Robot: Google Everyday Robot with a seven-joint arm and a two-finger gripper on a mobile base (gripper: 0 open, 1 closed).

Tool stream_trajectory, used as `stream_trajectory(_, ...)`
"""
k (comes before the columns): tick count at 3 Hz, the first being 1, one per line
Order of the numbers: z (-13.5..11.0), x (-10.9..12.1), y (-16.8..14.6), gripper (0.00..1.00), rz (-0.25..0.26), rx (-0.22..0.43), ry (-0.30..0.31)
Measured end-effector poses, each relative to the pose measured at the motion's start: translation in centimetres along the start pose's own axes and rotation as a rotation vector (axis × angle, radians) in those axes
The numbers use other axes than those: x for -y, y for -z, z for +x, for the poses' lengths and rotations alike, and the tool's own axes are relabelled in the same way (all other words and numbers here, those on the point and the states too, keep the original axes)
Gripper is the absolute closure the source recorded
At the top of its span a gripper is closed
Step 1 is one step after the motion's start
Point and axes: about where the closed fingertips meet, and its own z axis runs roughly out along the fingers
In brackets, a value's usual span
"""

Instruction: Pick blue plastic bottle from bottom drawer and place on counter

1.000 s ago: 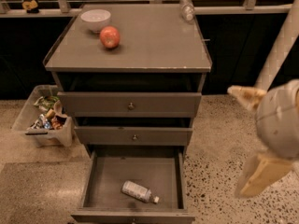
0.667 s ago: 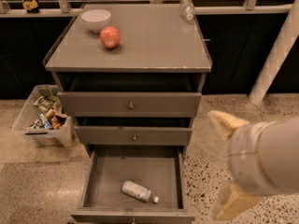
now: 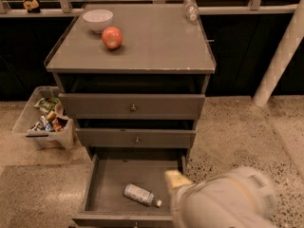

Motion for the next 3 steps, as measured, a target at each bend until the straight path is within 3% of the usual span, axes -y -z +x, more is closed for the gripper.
stream_trajectory(1, -0.9, -3.2, -4.4, 0.00, -0.074, 0.013, 0.057)
stream_trajectory(2, -0.9, -3.2, -4.4, 0.00, -0.074, 0.013, 0.057)
stream_trajectory(3, 2.2, -3.7, -4.5, 0.00, -0.037, -0.030, 0.005)
